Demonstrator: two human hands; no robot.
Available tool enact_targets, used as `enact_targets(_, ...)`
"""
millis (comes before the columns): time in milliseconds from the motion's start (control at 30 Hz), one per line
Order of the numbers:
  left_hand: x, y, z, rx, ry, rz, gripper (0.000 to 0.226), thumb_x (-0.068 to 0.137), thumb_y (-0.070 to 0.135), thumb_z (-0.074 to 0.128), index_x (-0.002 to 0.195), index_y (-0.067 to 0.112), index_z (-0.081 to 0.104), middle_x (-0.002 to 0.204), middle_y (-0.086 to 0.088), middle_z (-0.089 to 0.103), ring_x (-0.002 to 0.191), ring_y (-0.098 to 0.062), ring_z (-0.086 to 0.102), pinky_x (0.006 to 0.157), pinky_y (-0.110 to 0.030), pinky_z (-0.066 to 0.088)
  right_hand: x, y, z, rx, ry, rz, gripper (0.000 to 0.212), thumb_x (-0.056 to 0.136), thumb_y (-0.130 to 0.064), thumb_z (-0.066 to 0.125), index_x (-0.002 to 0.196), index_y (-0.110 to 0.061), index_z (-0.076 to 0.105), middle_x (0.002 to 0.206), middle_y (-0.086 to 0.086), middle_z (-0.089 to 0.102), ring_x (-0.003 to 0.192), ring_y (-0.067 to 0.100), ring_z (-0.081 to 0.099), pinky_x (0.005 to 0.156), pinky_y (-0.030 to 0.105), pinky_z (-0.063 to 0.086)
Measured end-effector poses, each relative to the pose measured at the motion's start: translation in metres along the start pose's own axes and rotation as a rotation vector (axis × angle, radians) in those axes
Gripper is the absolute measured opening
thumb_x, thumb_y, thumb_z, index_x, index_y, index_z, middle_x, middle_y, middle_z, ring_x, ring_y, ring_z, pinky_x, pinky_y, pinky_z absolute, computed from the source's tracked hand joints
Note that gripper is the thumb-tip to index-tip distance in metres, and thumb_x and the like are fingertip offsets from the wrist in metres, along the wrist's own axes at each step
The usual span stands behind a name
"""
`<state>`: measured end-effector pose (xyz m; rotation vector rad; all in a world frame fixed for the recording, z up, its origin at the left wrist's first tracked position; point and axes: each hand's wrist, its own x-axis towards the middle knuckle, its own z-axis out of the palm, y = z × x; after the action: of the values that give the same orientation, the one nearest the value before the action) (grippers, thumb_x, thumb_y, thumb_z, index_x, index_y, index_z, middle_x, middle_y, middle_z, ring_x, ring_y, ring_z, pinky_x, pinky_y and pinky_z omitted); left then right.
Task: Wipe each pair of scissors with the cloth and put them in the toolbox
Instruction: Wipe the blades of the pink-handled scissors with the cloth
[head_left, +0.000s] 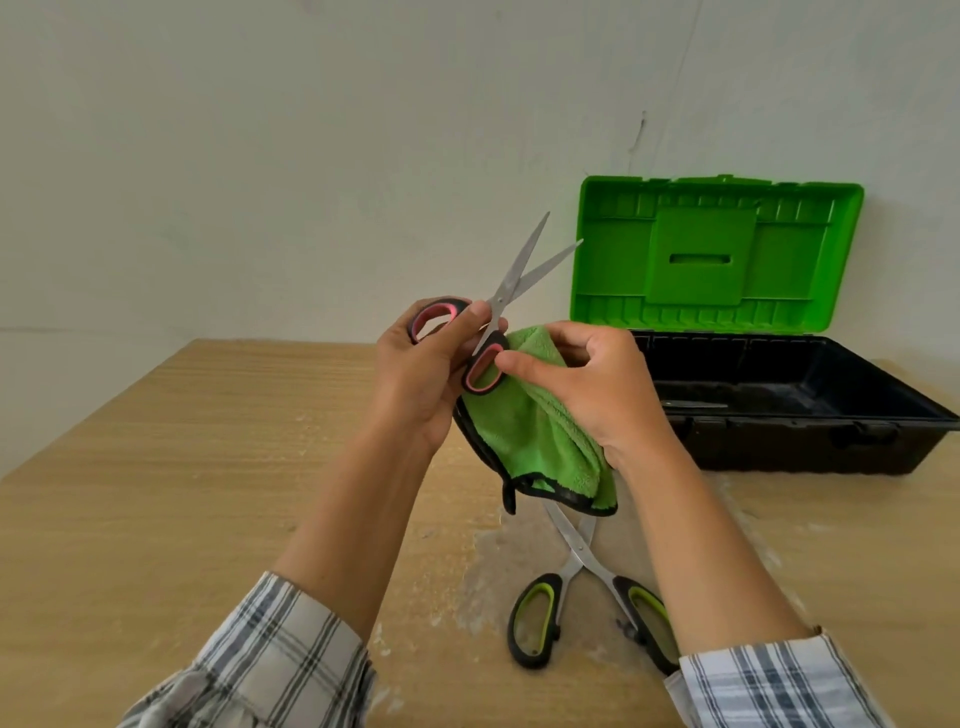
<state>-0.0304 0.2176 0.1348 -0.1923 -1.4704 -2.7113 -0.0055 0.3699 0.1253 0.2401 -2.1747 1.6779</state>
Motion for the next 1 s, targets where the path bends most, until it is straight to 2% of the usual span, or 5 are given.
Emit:
enact_targets(367, -0.001, -0.005, 0.005, -0.119, 0.071, -0.047, 0.022, 0.079, 0.01, 0.078, 0.098, 0.009, 0.068, 0.085, -0.005, 0.076, 0.075, -0.012, 0.072, 0.067, -0.024, 0.056, 0.003, -0.006, 0.004, -0.344, 0.1, -0.219, 0.015, 0.077, -0.031, 0.082, 0.088, -0.023, 0.079, 0.075, -0.012, 0.075, 0.07, 0.002, 0.07, 0.07, 0.032, 0.06)
enact_targets(600, 0.003, -0.003, -0.005, 0.03, 0.0, -0.045, 0.013, 0.079, 0.007, 0.077, 0.092, 0.009, 0.074, 0.086, -0.005, 0.073, 0.084, -0.017, 0.067, 0.073, -0.025, 0.057, 0.003, -0.004, 0.005, -0.367, 0.084, -0.25, 0.019, 0.078, -0.031, 0.084, 0.094, -0.023, 0.08, 0.078, -0.017, 0.074, 0.074, 0.001, 0.07, 0.073, 0.026, 0.059)
enact_targets(800, 0.006, 0.009, -0.012, 0.028, 0.021, 0.016, 0.01, 0.079, 0.003, 0.076, 0.086, 0.008, 0.072, 0.082, -0.009, 0.069, 0.075, -0.016, 0.067, 0.069, -0.025, 0.057, 0.007, 0.0, -0.009, -0.185, 0.026, -0.088, 0.015, 0.078, -0.045, 0.08, 0.091, -0.038, 0.075, 0.085, -0.016, 0.077, 0.082, 0.0, 0.072, 0.081, 0.03, 0.061)
enact_targets(900, 0.005, 0.014, -0.012, 0.037, -0.007, 0.01, 0.01, 0.077, 0.003, 0.077, 0.082, 0.01, 0.071, 0.077, -0.005, 0.067, 0.066, -0.012, 0.062, 0.064, -0.021, 0.055, 0.012, 0.009, -0.017, 0.018, 0.115, 0.047, 0.03, 0.079, -0.047, 0.078, 0.101, -0.027, 0.077, 0.092, -0.008, 0.079, 0.088, 0.01, 0.075, 0.088, 0.04, 0.06)
enact_targets(1000, 0.002, 0.016, -0.01, 0.074, -0.035, 0.02, 0.013, 0.076, 0.002, 0.078, 0.078, 0.012, 0.07, 0.073, -0.002, 0.07, 0.064, -0.011, 0.065, 0.064, -0.021, 0.054, 0.015, 0.011, -0.018, 0.323, 0.195, 0.223, 0.02, 0.085, -0.037, 0.075, 0.098, -0.022, 0.076, 0.093, -0.003, 0.079, 0.09, 0.013, 0.076, 0.089, 0.038, 0.06)
